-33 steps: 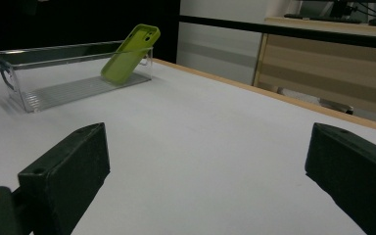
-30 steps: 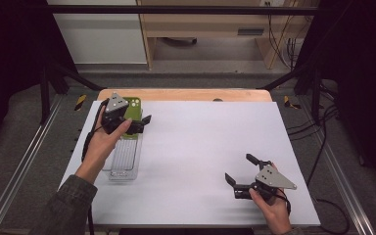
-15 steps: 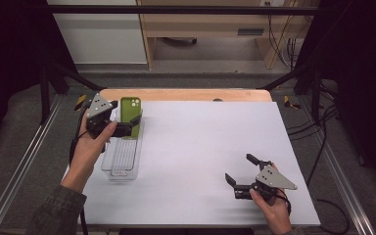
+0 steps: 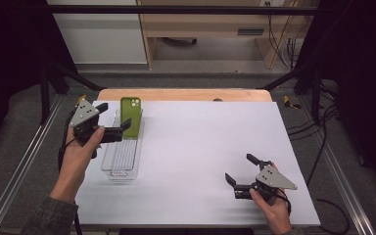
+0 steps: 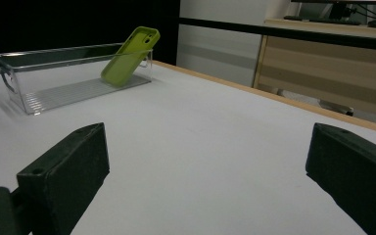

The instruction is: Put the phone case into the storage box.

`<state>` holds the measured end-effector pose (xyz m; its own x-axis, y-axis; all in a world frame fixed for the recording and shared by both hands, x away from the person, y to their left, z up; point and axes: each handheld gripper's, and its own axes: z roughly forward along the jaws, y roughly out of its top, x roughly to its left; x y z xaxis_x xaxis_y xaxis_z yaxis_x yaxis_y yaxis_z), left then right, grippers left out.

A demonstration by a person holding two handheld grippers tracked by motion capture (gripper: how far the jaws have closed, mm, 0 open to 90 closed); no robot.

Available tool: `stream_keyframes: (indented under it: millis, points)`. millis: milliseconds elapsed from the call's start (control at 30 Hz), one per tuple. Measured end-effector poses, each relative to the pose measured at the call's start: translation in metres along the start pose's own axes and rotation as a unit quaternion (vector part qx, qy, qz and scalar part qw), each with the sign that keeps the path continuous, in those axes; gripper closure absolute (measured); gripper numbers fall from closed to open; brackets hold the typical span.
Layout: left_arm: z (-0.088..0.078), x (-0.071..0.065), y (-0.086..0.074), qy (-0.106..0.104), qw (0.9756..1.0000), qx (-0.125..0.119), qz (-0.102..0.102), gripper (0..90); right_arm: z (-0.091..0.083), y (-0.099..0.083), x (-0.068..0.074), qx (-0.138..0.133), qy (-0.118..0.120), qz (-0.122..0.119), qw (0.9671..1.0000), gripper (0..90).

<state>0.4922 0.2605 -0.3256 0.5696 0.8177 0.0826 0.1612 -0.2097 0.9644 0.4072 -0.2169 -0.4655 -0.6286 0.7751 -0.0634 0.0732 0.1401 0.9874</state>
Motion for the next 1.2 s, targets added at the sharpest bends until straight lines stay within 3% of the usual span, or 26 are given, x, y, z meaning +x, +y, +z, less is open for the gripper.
stream_keyframes:
  millis: [233, 1200]
  points:
    - [-0.011, 0.001, -0.002, 0.004, 0.9999, -0.010, 0.004, 3.3, 0.000, 0.000, 0.000, 0.001, 0.000, 0.001, 1.0000, 2.7]
    - [-0.037, -0.003, -0.034, 0.014, 0.9978, -0.058, -0.029, 1.6, 0.000, 0.000, 0.001, 0.000, 0.002, 0.001, 1.0000, 2.7]
